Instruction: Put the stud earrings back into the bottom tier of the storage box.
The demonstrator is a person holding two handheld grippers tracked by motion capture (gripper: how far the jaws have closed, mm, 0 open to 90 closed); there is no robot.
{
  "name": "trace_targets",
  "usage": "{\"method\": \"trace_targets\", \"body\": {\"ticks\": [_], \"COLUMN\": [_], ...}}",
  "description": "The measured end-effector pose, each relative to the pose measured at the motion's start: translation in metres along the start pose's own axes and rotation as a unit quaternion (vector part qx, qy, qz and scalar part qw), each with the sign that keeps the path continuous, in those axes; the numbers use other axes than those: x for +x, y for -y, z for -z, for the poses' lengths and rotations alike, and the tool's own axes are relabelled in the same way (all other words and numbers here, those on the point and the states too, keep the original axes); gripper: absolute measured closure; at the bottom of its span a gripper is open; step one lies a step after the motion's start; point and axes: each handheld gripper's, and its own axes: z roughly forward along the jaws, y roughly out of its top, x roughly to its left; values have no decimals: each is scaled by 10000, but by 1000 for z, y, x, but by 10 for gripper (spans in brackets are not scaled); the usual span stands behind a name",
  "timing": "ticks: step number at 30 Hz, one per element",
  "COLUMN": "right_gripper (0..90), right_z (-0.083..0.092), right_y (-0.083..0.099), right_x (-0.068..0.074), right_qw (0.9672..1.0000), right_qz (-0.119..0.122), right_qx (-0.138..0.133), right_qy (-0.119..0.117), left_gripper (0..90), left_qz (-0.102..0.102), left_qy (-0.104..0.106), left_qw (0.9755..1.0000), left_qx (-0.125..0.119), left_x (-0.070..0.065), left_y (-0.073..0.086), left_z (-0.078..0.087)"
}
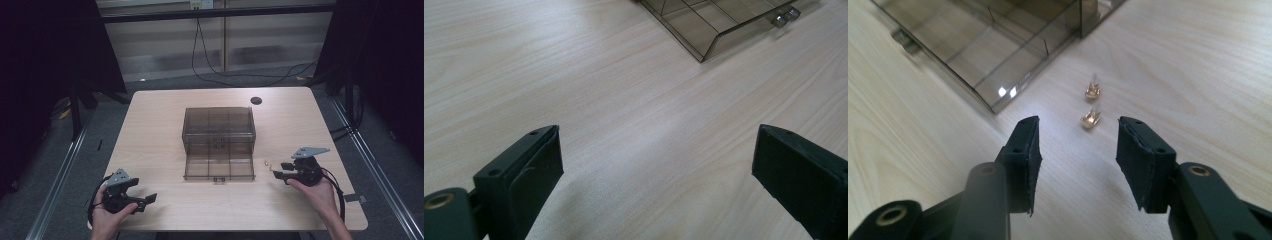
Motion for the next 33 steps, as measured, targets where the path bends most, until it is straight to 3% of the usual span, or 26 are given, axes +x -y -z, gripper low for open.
{"method": "trace_targets", "body": {"ticks": [6, 10, 15, 23, 33], "right_gripper": [652, 688, 720, 743, 774], "right_z": [-7, -13, -19, -29, -41], "right_y": [-14, -25, -35, -49, -58], "right_x": [-3, -4, -7, -10, -13], "right_qw": [9984, 9949, 9908, 9848, 9813], "right_qz": [304, 561, 629, 768, 823], "right_qx": [462, 816, 1176, 1540, 1721], "right_qy": [-133, -214, -204, -229, -250], "left_gripper": [60, 60, 60, 61, 61], "left_qz": [0, 2, -2, 10, 9], "left_qy": [10, 9, 28, 37, 56], "left_qw": [10000, 10000, 10000, 10000, 10000], "left_qx": [-2, -3, -7, -1, -8], "left_x": [0, 0, 0, 0, 0], "left_y": [0, 0, 0, 0, 0], "left_z": [0, 0, 0, 0, 0]}}
